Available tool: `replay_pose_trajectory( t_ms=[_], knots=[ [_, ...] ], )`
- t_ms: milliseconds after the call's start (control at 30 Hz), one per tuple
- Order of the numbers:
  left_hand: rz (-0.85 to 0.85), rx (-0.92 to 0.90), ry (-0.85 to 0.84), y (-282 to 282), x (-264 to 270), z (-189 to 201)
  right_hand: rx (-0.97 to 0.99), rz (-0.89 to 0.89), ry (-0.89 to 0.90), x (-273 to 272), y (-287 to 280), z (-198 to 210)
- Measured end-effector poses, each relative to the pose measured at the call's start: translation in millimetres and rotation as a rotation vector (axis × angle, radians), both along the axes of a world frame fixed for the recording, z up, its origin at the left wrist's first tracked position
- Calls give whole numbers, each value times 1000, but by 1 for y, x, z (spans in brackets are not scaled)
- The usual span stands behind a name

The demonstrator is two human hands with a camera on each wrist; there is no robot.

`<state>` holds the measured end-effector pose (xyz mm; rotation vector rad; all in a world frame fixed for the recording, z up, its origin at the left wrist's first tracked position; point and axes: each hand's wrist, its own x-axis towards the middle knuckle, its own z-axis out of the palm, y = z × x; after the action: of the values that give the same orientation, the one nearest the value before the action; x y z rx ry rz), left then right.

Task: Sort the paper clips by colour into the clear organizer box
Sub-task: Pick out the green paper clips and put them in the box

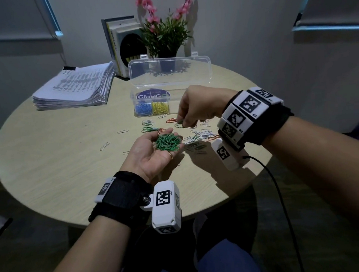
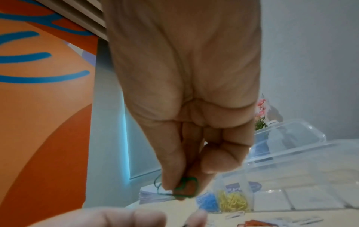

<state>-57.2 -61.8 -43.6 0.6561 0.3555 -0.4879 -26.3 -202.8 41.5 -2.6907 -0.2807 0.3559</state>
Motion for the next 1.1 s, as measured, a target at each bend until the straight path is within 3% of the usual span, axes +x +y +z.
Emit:
replay_pose_trajectory(
  t_ms=[167, 300, 567, 733, 967, 1100],
  knots=[
    [17, -85, 22, -10, 0, 2, 94, 101, -8, -5, 16, 1],
    [16, -74, 28, -10, 2, 0, 115, 13, -32, -3, 1, -1],
    [50, -71, 14, -3, 8, -1, -226, -71, -9, -1, -26, -42],
    [53, -66, 12, -3, 11, -2, -177, -39, 18, 0, -29, -52],
    [27, -81, -1, -5, 13, 0, -318, 32, 5, 9, -26, -55],
    [34, -93, -3, -3, 14, 0, -295, 67, 4, 14, -25, -51]
  ],
)
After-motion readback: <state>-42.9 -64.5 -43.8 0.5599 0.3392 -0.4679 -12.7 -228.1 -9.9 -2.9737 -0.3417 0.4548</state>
